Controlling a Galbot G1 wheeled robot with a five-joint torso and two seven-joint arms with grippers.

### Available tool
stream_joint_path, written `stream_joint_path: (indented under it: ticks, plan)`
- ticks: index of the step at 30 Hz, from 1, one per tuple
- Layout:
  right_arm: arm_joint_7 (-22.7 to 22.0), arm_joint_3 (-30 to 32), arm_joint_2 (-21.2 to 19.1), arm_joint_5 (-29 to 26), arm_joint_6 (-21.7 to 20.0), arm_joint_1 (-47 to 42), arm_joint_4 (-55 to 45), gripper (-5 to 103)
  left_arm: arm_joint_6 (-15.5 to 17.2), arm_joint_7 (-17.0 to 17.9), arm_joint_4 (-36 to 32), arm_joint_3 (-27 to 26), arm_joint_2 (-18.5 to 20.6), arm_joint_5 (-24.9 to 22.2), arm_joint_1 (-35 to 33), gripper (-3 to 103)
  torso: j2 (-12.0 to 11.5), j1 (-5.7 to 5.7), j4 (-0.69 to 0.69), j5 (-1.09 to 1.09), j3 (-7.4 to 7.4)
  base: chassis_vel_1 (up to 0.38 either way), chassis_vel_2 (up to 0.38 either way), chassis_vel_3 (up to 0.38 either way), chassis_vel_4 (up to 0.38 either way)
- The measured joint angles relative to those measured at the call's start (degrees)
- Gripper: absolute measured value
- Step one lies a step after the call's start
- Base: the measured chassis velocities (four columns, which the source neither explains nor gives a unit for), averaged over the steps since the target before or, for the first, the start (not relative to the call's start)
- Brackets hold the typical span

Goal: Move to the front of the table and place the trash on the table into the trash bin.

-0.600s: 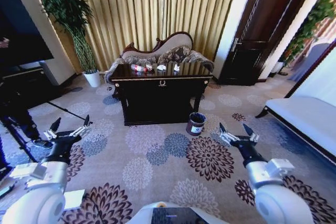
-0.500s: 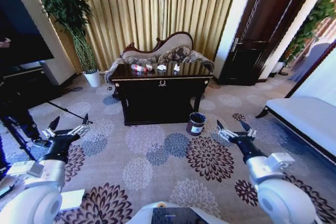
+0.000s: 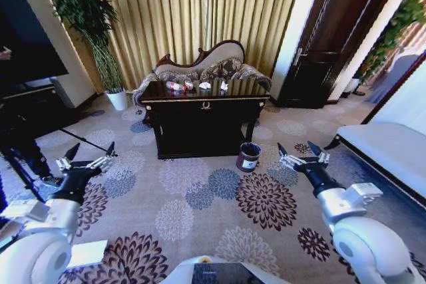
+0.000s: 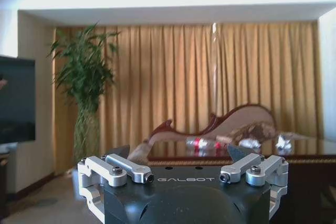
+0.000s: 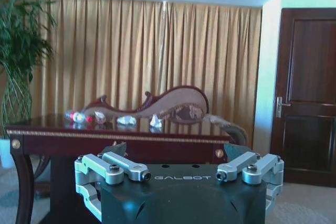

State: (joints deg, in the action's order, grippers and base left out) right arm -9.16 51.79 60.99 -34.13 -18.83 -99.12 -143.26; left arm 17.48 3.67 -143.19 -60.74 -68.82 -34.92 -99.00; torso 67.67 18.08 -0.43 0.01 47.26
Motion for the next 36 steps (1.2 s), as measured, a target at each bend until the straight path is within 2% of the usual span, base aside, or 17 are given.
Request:
stream_joint_path:
  ticks: [9,28,36]
  plan:
    - [-0.64,-0.38,1.03,1.68,-1.44,-0.48,0.00,100,3.62,0.73,-0.04,-1.58,-0.06,-0.69,0.15,100,0.00,0.00,0.00,-0.01,0.00,0.000,0.000,0.000,0.000]
    - [-0.40,-0.22,1.37,1.46,-0.24,-0.36,0.01,100,3.11,0.73,-0.10,-0.21,-0.26,-0.57,0.95,100,0.00,-0.01,0.00,-0.01,-0.01,0.000,0.000,0.000,0.000]
    - [-0.39,-0.88,1.52,1.58,-0.13,-0.39,0.02,100,2.68,0.69,-0.10,-0.12,-0.42,-0.55,0.91,100,0.00,-0.01,0.00,-0.01,-0.01,-0.095,0.103,0.085,-0.105]
